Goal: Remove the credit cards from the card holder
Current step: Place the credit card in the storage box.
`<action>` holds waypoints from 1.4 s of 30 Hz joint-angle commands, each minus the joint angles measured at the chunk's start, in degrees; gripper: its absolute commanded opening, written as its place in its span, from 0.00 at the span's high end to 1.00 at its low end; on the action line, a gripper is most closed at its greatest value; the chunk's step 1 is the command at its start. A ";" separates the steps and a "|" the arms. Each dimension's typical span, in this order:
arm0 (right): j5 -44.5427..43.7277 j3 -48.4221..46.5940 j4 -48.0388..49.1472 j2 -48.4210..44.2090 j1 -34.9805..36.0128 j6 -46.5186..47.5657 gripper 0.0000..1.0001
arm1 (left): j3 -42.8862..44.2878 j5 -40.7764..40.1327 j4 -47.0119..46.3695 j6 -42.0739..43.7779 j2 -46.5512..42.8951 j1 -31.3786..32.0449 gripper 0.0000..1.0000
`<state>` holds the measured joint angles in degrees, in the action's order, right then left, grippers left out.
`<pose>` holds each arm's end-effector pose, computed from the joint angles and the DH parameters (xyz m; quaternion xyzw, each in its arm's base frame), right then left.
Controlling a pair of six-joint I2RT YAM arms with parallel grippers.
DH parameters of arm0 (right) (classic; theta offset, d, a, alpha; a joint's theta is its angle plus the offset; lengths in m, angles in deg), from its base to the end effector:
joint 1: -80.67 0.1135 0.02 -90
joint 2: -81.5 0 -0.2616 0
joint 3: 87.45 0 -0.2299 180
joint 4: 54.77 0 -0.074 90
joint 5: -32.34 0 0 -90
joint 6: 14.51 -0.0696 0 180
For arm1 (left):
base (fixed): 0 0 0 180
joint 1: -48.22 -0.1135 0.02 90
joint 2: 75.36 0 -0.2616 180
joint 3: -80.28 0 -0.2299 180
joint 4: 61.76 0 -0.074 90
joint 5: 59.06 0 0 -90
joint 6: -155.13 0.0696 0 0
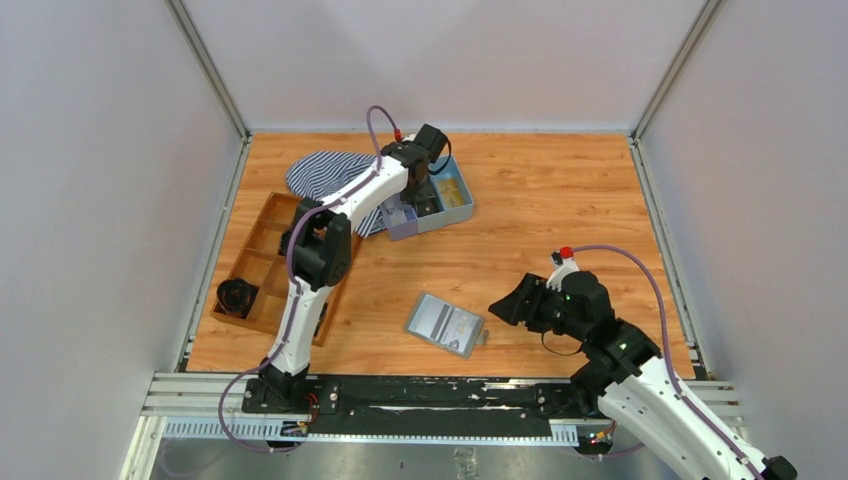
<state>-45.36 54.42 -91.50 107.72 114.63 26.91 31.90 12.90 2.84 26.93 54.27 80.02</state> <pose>0.1071 0.0900 0.2169 0.0494 0.8382 0.4211 0.3430 0.4202 -0.2352 0.1985 -0.0906 0.9560 -0.0093 0.2789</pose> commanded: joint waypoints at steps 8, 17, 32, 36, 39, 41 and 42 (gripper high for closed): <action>-0.69 -0.95 -2.77 -0.10 -0.73 0.06 0.32 | 5.90 -4.06 0.99 -1.20 5.69 1.04 0.81; -0.62 -0.90 -3.56 -1.13 -0.67 0.28 0.32 | 10.70 -3.23 0.98 -0.53 5.15 3.53 0.79; -0.33 0.11 -4.05 -3.36 -0.71 -0.29 0.33 | 10.84 -2.45 0.94 0.24 4.70 4.20 0.96; -0.37 0.00 -4.06 -3.12 -0.70 -0.22 0.33 | 11.02 -2.60 0.89 0.52 4.50 4.16 0.90; -0.54 -0.18 -4.01 -2.85 -0.69 -0.12 0.33 | 11.38 -2.62 0.89 0.88 4.58 4.16 0.87; -0.52 -0.19 -4.06 -2.76 -0.68 -0.11 0.33 | 11.25 -2.52 0.89 0.93 4.51 4.18 0.82; -0.62 -0.27 -4.06 -2.75 -0.72 -0.11 0.33 | 11.02 -2.51 0.89 0.88 4.52 4.18 0.80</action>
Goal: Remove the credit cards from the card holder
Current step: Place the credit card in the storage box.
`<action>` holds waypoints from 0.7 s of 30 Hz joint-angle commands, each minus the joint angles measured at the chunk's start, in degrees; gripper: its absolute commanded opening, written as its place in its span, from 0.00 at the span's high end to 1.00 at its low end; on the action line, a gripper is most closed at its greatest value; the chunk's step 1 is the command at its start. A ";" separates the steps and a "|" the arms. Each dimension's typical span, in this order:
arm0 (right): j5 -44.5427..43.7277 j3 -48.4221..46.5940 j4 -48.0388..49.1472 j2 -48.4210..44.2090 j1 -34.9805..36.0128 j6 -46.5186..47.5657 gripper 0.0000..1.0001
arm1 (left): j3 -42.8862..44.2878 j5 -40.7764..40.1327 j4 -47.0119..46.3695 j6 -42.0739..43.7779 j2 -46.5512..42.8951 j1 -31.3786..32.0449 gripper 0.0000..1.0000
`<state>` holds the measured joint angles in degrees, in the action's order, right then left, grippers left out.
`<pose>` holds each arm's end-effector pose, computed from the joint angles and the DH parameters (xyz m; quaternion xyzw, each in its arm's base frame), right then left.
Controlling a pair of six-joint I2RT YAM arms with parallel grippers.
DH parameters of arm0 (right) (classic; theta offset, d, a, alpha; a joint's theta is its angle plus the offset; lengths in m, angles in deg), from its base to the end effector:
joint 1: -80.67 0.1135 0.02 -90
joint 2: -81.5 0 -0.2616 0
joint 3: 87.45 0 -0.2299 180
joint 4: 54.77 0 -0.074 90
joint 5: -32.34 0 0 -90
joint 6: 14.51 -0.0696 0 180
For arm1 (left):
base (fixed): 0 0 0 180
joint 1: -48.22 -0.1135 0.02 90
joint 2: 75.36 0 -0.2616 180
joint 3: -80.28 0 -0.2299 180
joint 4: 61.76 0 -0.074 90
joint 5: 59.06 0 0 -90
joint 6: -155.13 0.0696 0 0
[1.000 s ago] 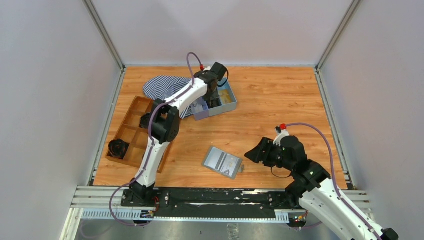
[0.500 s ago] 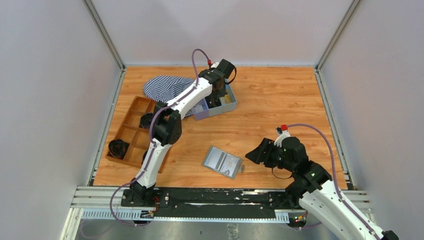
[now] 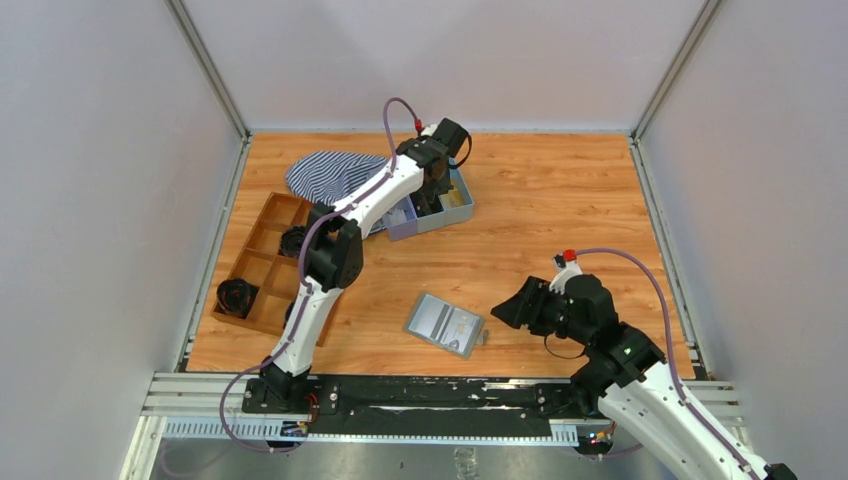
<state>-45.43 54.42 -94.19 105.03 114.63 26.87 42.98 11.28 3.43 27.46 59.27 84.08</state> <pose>0.1009 0.0857 0.2163 0.0500 0.8382 0.4208 0.3432 0.4247 -0.2781 0.2148 -0.0632 0.9442 -0.0357 0.3214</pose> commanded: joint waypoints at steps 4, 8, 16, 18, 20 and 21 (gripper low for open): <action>-0.45 -0.17 -1.34 0.02 -0.67 -0.04 0.33 | 0.17 -0.37 0.21 0.20 0.28 0.13 0.76; -0.47 -0.11 -1.37 -0.06 -0.71 -0.03 0.33 | 0.28 0.24 0.21 0.14 1.41 0.05 0.76; -0.37 -0.11 -1.37 -0.24 -0.70 -0.02 0.33 | -1.81 1.18 0.31 0.54 2.32 -0.23 0.77; -0.36 -0.14 -1.37 -0.15 -0.67 0.02 0.33 | -2.83 1.04 0.21 0.34 1.87 -0.39 0.79; -0.43 -0.26 -1.35 -0.07 -0.66 0.02 0.33 | -3.69 0.57 0.21 0.32 1.07 -0.39 0.81; -0.52 -0.26 -1.32 0.01 -0.69 0.04 0.33 | -4.07 0.32 0.21 0.45 0.64 -0.40 0.82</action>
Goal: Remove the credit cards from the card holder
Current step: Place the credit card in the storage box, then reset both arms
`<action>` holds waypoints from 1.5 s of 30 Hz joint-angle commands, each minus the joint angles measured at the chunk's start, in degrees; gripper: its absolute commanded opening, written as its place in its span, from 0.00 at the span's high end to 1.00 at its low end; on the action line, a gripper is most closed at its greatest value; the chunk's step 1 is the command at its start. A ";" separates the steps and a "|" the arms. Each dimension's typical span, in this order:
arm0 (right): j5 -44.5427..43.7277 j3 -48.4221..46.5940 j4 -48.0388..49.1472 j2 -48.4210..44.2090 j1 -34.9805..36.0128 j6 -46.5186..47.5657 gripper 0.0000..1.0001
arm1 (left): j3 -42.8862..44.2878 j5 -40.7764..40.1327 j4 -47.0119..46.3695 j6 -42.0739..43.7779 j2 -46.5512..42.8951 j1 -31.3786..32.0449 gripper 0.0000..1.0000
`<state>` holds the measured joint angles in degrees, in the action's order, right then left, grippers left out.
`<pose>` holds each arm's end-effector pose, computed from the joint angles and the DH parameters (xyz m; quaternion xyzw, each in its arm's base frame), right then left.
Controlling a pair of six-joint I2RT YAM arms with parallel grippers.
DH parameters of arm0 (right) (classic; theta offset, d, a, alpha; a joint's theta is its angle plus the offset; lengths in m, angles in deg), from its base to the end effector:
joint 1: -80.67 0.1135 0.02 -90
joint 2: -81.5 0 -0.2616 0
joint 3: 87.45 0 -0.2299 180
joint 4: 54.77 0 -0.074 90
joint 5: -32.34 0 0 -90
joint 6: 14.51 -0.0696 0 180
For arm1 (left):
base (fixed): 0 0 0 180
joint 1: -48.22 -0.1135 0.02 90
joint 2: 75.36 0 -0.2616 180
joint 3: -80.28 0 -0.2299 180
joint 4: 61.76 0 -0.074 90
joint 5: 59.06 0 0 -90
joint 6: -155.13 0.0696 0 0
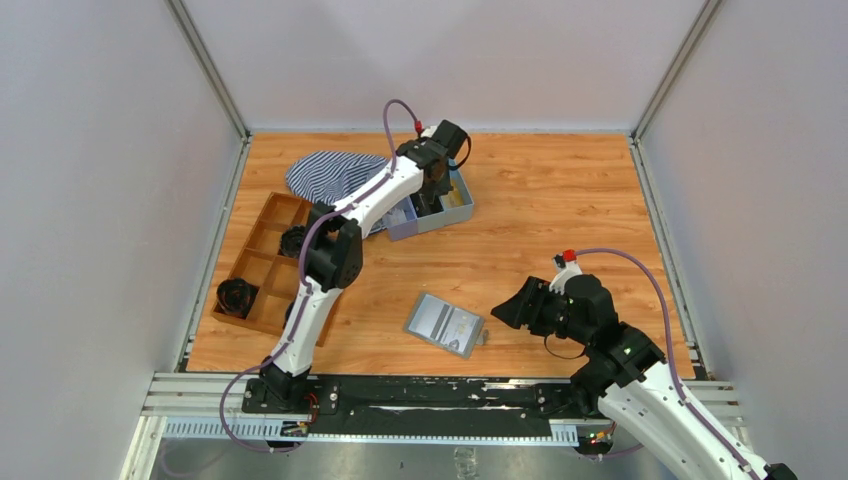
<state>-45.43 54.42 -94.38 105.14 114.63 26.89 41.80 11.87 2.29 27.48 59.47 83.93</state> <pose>0.1009 0.0857 0.2156 0.0502 0.8396 0.4194 0.3415 0.4259 -0.2781 0.2081 -0.0626 0.9455 -0.0380 0.3172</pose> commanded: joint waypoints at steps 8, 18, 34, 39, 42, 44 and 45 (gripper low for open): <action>-0.16 -0.11 -0.71 0.62 -0.73 0.02 0.33 | -5.19 -1.82 1.35 1.49 -3.14 -0.28 0.91; 0.02 -0.41 -0.21 1.12 -0.70 0.39 0.34 | -5.97 -0.29 1.26 2.33 -7.08 -0.27 0.89; -38.97 -25.67 -27.83 10.12 -0.72 18.12 0.08 | -21.97 4.83 0.75 11.00 -35.29 4.02 0.84; -51.28 -31.07 -33.58 9.33 -0.70 19.17 0.07 | -42.05 -0.91 -1.40 11.26 -52.71 4.46 0.84; -53.30 -31.52 -34.02 6.93 -0.71 18.60 0.07 | -55.50 -2.82 -5.77 9.30 -65.41 4.46 0.82; -53.79 -31.18 -33.47 5.33 -0.70 18.21 0.07 | -63.80 -4.48 -9.05 7.09 -73.88 4.46 0.80; -53.86 -30.95 -33.17 4.68 -0.67 18.19 0.07 | -67.13 -5.33 -9.85 5.84 -78.03 4.46 0.78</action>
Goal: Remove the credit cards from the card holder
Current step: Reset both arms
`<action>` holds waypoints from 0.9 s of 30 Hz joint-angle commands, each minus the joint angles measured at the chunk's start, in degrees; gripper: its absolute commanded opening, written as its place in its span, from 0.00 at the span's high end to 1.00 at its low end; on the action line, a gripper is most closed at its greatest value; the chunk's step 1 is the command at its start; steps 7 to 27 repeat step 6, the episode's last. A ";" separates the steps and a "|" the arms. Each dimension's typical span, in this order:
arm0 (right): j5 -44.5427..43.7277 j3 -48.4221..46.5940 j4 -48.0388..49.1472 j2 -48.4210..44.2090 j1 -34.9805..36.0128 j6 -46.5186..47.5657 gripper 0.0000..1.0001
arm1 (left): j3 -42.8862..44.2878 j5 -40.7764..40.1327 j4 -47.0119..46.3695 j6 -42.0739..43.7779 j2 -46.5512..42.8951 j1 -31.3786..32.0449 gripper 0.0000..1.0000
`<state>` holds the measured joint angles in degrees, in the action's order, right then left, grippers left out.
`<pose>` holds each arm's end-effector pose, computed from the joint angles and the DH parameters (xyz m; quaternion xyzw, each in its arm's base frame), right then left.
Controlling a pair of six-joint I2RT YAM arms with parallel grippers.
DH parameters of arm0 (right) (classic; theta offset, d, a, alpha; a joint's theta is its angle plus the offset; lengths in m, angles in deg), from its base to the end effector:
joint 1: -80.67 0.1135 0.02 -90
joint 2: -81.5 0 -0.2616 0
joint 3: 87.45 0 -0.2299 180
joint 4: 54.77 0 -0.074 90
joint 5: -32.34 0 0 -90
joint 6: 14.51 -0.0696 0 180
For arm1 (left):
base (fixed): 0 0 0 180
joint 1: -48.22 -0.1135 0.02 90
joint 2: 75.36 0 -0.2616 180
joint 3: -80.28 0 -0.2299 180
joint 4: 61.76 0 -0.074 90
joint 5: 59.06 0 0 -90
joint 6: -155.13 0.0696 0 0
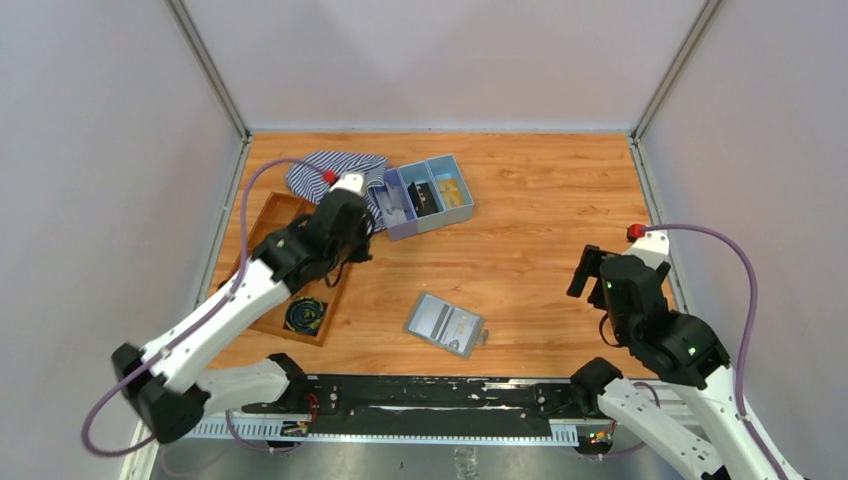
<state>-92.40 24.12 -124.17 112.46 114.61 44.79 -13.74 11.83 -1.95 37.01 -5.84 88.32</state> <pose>0.0964 0.0171 0.3186 0.1212 0.8382 0.0271 0.5310 0.2064 -0.1440 0.3278 0.0291 0.9074 -0.0928 0.4088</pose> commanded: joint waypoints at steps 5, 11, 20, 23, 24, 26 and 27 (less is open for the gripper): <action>-7.73 0.99 -2.12 -3.59 -0.67 0.66 0.08 | -22.53 -8.82 -6.75 -9.75 -28.55 0.07 0.72; -7.53 1.03 -2.03 -3.29 -0.68 0.85 0.08 | -23.81 -9.51 -6.74 -10.13 -30.95 0.07 0.71; -7.53 1.03 -2.03 -3.29 -0.68 0.85 0.08 | -23.81 -9.51 -6.74 -10.13 -30.95 0.07 0.71; -7.53 1.03 -2.03 -3.29 -0.68 0.85 0.08 | -23.81 -9.51 -6.74 -10.13 -30.95 0.07 0.71; -7.53 1.03 -2.03 -3.29 -0.68 0.85 0.08 | -23.81 -9.51 -6.74 -10.13 -30.95 0.07 0.71; -7.53 1.03 -2.03 -3.29 -0.68 0.85 0.08 | -23.81 -9.51 -6.74 -10.13 -30.95 0.07 0.71; -7.53 1.03 -2.03 -3.29 -0.68 0.85 0.08 | -23.81 -9.51 -6.74 -10.13 -30.95 0.07 0.71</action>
